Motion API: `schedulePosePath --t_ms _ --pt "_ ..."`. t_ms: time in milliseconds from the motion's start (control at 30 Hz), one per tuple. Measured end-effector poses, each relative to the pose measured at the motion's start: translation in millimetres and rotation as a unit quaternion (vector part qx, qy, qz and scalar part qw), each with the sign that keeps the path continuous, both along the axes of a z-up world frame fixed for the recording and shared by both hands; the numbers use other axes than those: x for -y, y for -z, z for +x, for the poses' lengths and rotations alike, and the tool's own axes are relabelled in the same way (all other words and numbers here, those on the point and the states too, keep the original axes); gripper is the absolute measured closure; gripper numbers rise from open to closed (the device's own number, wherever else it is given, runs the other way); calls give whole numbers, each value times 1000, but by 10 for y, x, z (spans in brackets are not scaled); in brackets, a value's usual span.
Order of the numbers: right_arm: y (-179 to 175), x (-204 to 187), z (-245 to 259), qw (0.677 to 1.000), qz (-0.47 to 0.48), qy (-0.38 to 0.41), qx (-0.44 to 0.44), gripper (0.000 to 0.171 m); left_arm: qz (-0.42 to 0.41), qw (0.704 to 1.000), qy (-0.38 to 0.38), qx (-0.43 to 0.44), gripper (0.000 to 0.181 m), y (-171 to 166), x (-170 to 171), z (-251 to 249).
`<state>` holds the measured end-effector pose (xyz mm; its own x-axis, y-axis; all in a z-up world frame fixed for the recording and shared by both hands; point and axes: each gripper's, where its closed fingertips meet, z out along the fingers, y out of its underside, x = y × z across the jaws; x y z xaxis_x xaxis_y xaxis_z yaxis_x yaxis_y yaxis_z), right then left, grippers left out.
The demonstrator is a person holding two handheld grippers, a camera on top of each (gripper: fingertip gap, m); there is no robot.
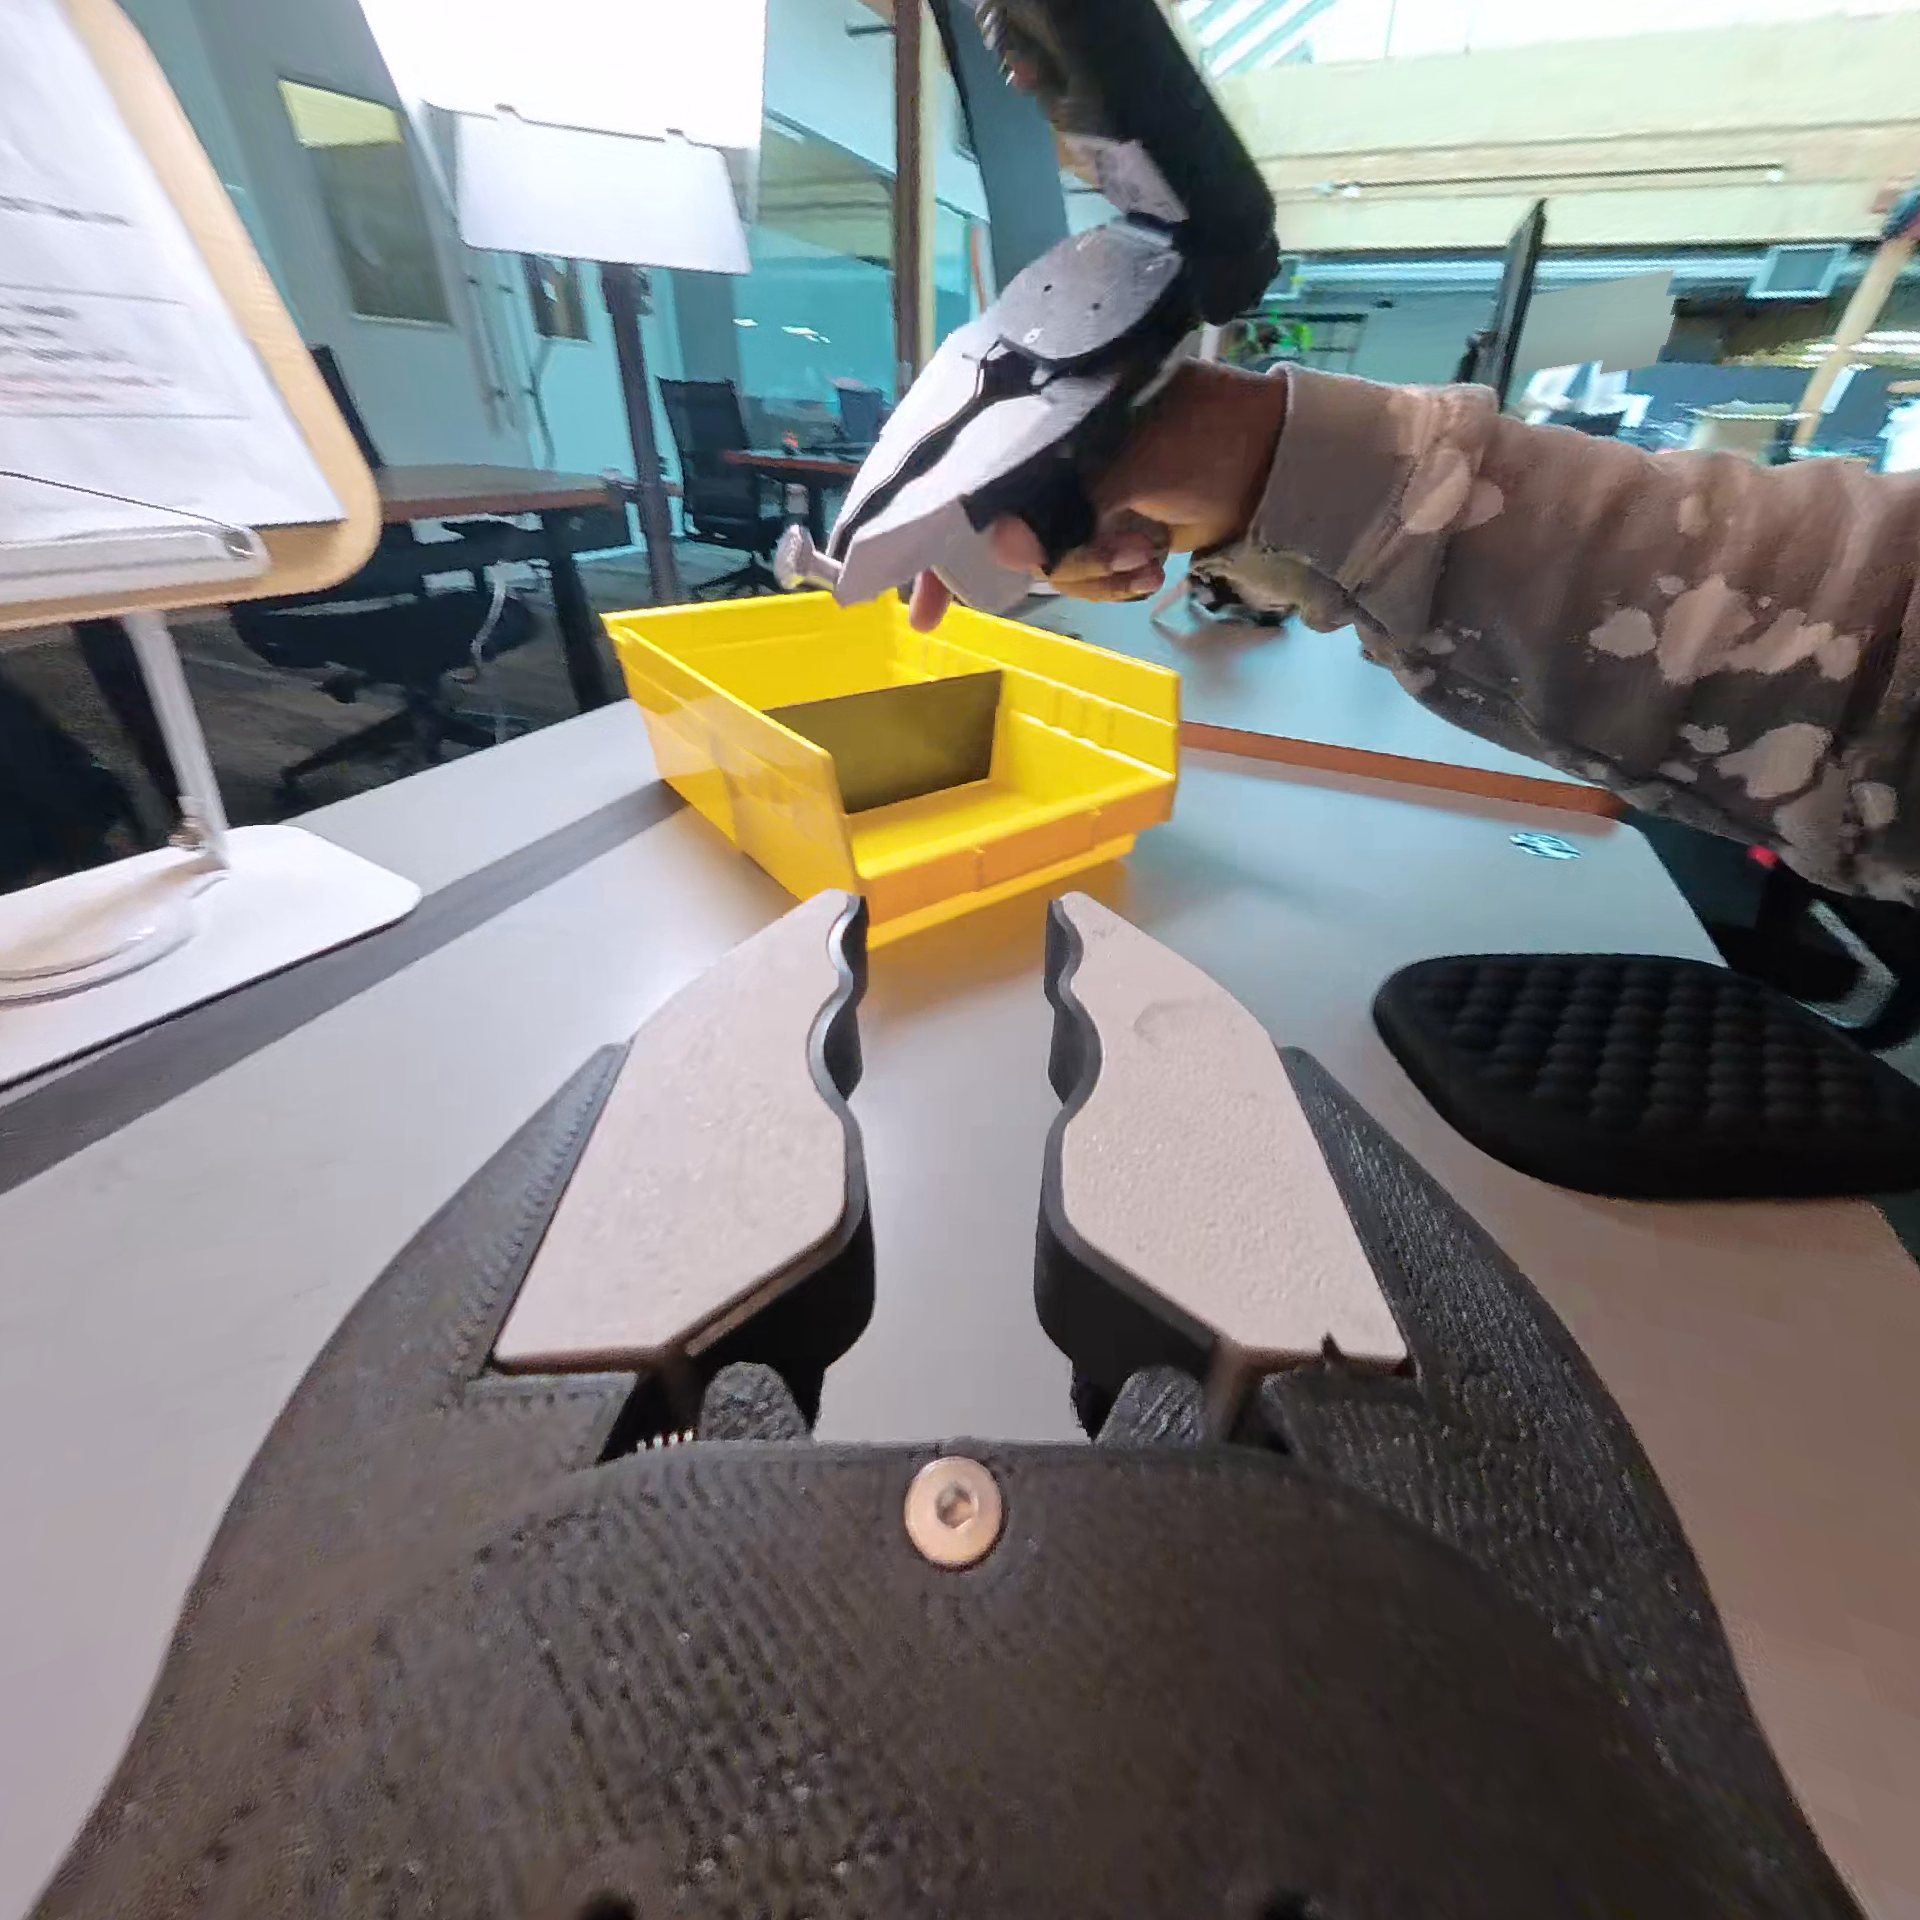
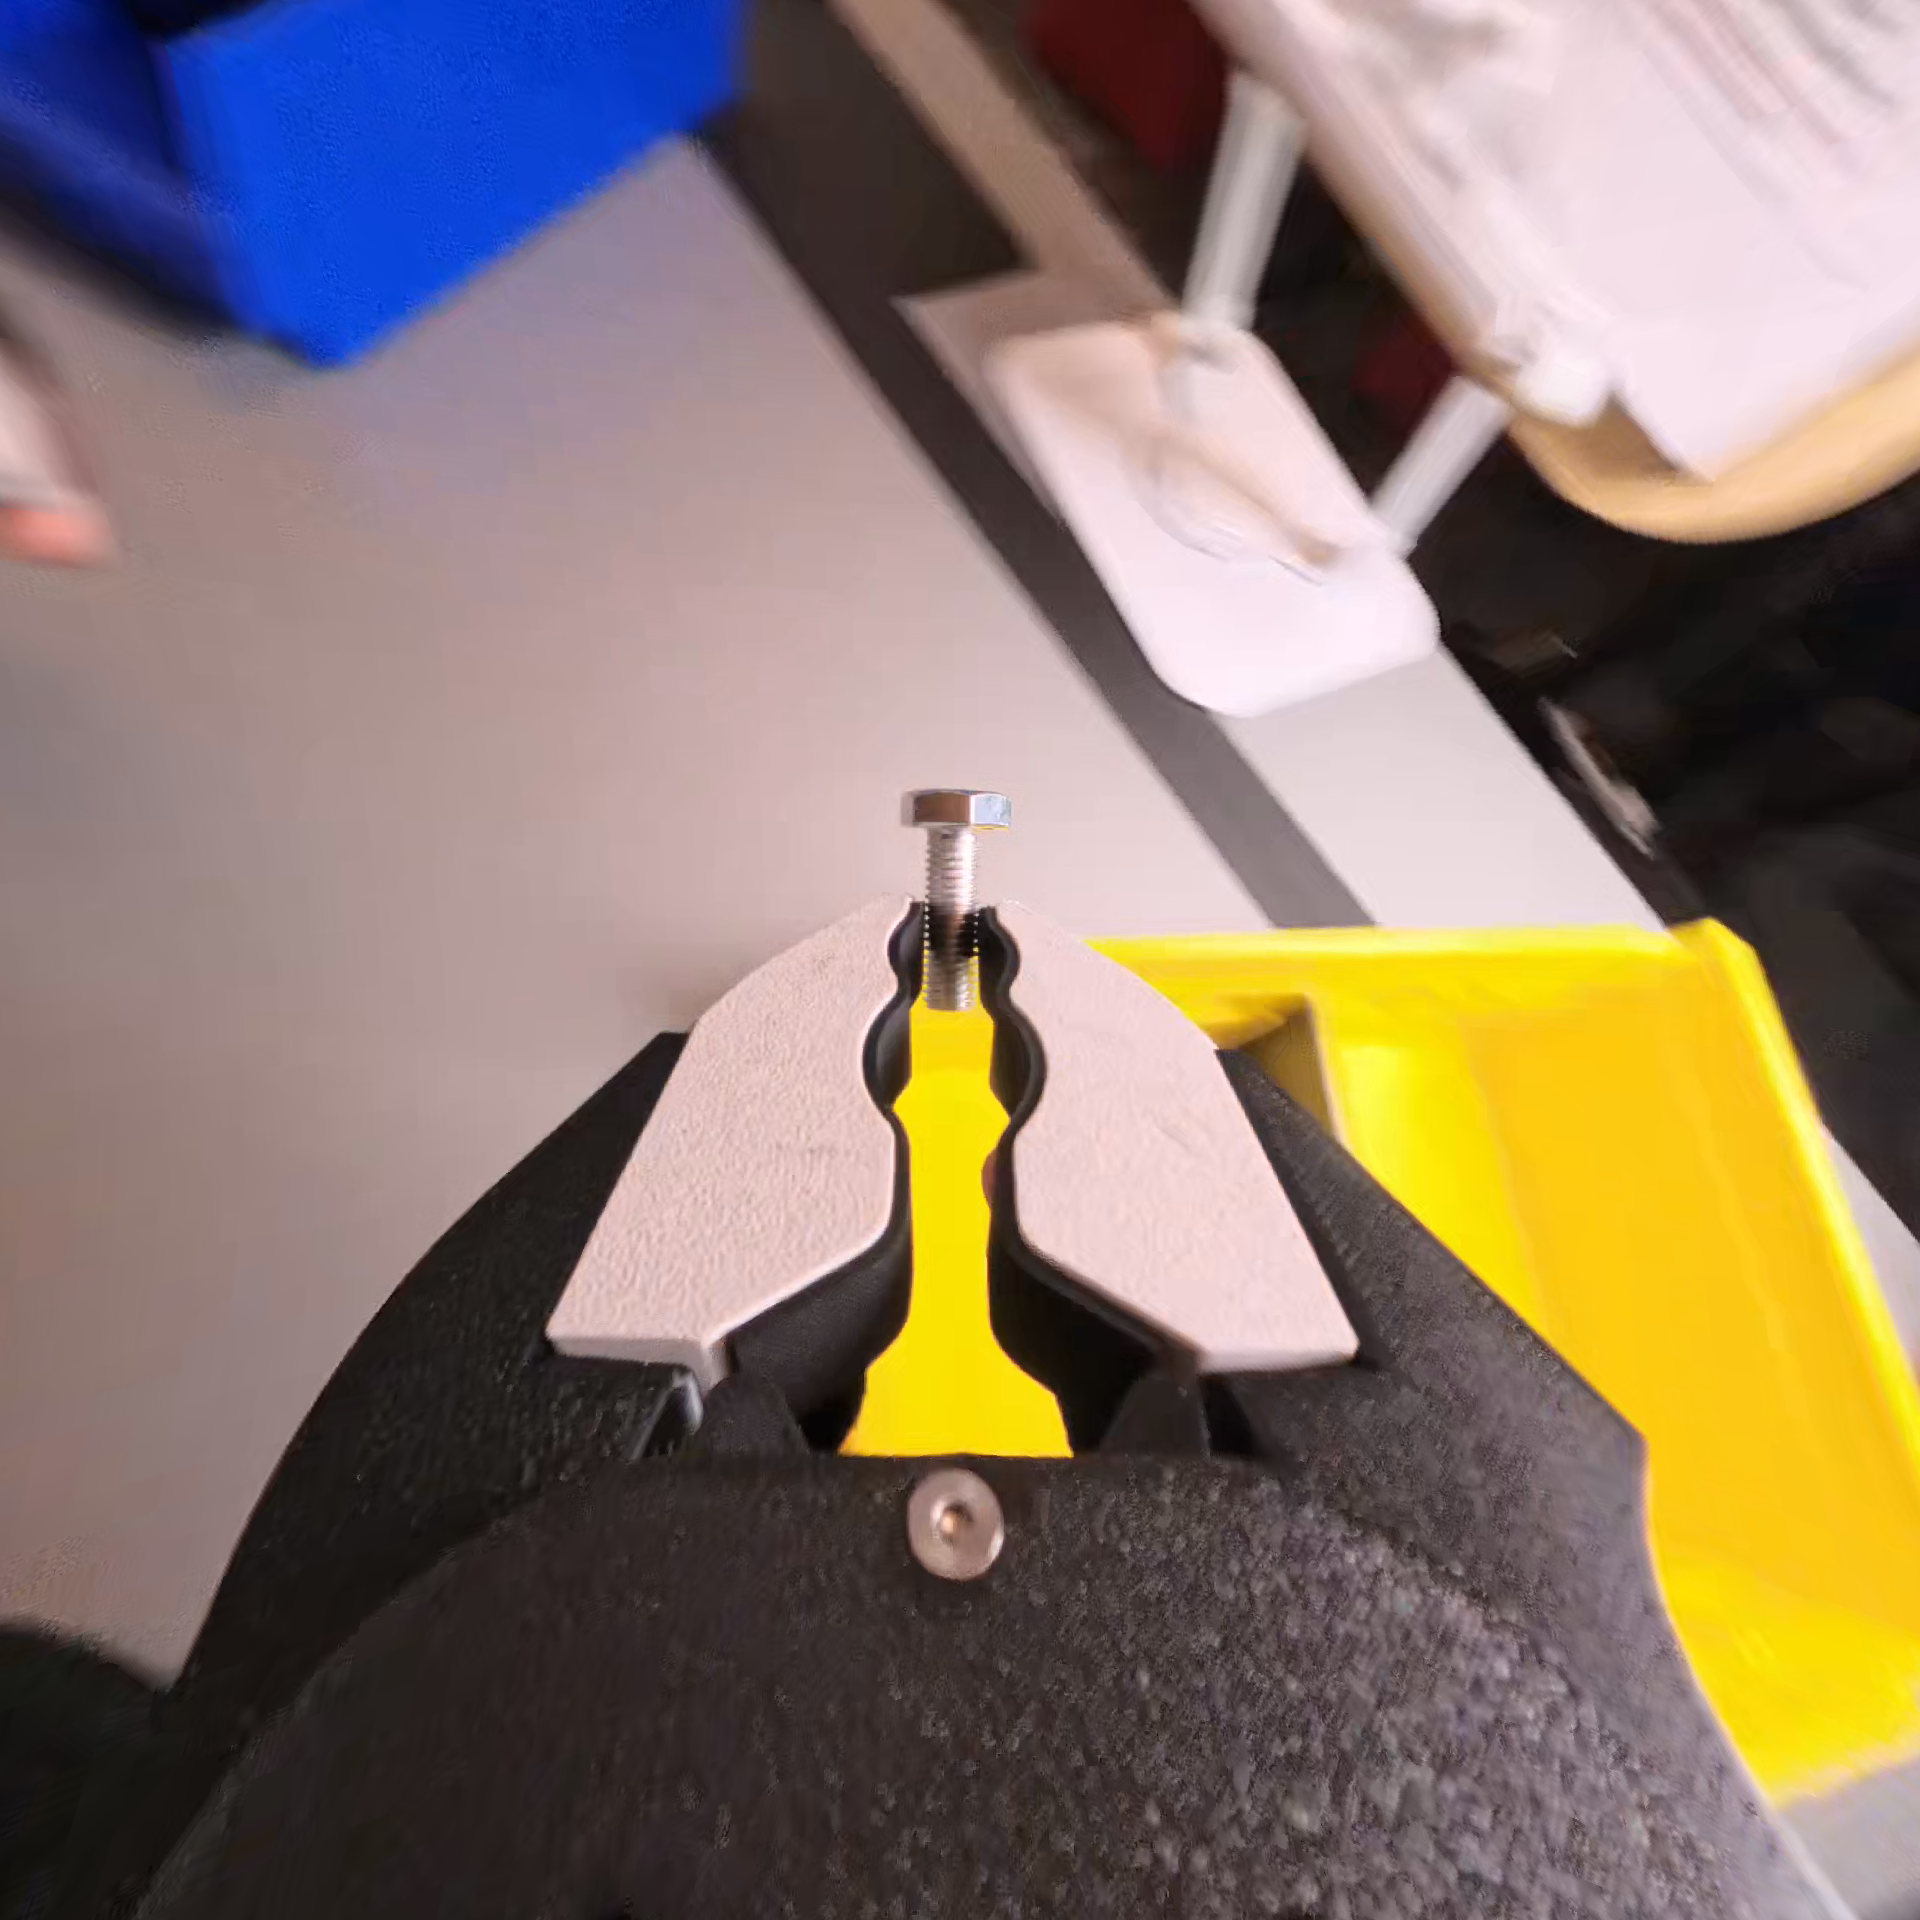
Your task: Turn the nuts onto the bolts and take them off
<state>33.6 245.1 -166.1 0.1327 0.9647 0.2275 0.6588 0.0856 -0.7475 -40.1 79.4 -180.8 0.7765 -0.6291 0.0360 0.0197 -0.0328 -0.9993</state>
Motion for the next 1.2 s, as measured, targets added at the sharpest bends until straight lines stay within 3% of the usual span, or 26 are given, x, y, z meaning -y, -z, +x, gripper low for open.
schedulePosePath --t_ms 100,233,367,533,767,833,933,1067,1200 --pt "68 -933 374 989 -7 144 30 162 6 1000 -22 3 148 -5 -38 -80" --pt "490 -1696 723 964 -53 238 101 161 0 999 -33 3 150 51 -83 -151" --pt "935 -2078 799 949 -90 262 150 161 -11 999 -44 7 150 131 -137 -227" --pt "1284 -2269 726 939 -130 263 180 161 -22 998 -52 14 152 207 -183 -291" --pt "1422 -2257 682 937 -142 248 199 155 -26 998 -52 16 152 230 -189 -290" --pt "1214 -2256 621 947 -125 249 160 148 -23 998 -53 15 152 214 -185 -292" --pt "604 -2144 444 968 -70 238 49 145 -18 998 -56 15 152 181 -181 -308" --pt "-362 -1427 201 973 -5 180 -147 145 -16 998 -62 18 151 140 -183 -347" --pt "-639 -447 183 956 5 137 -260 141 -4 997 -82 16 151 52 -190 -443"
